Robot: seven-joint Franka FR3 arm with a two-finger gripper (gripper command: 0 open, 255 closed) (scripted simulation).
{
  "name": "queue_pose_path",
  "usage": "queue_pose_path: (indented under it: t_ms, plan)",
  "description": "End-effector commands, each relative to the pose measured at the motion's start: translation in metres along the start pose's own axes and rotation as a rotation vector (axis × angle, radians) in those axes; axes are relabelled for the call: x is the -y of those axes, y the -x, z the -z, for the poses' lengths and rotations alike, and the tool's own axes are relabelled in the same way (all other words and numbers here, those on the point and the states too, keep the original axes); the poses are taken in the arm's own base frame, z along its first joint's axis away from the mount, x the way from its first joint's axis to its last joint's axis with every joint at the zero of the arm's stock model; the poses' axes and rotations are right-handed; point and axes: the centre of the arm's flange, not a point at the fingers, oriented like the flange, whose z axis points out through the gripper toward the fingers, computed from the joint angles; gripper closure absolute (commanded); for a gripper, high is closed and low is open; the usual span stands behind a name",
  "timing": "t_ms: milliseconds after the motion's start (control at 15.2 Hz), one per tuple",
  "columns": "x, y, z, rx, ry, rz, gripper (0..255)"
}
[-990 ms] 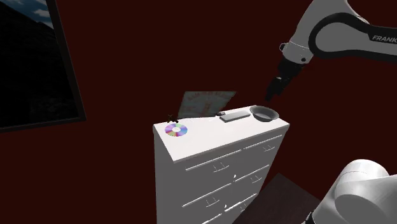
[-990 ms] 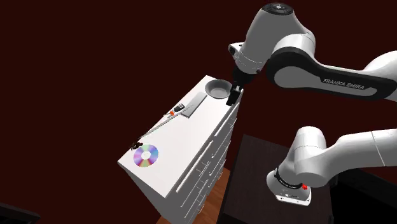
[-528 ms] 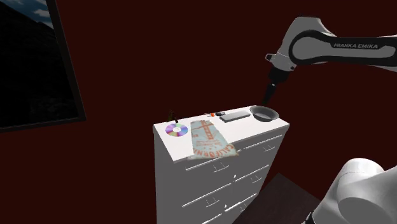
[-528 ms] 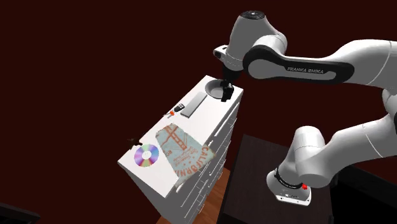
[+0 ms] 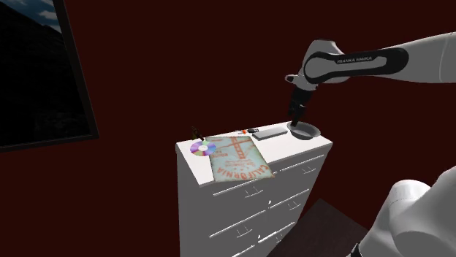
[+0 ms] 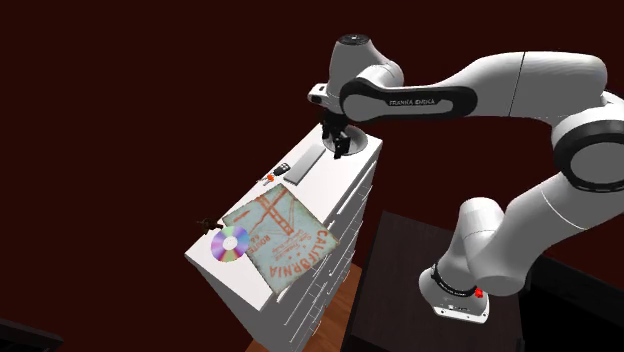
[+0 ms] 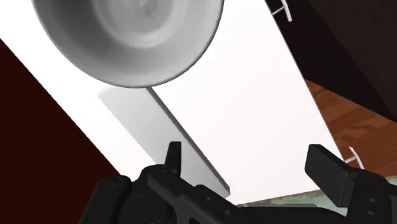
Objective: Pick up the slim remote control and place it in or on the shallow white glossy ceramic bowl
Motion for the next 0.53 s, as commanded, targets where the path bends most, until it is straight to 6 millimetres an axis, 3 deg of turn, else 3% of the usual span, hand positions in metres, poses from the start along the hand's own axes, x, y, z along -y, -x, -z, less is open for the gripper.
queue_pose_path:
  t_ms: [0, 462]
  plan:
    - [-0.021, -0.012, -0.019, 0.011, -0.014, 0.109, 0]
    - [-0.077, -0.059, -0.086, 0.047, -0.069, 0.457, 0]
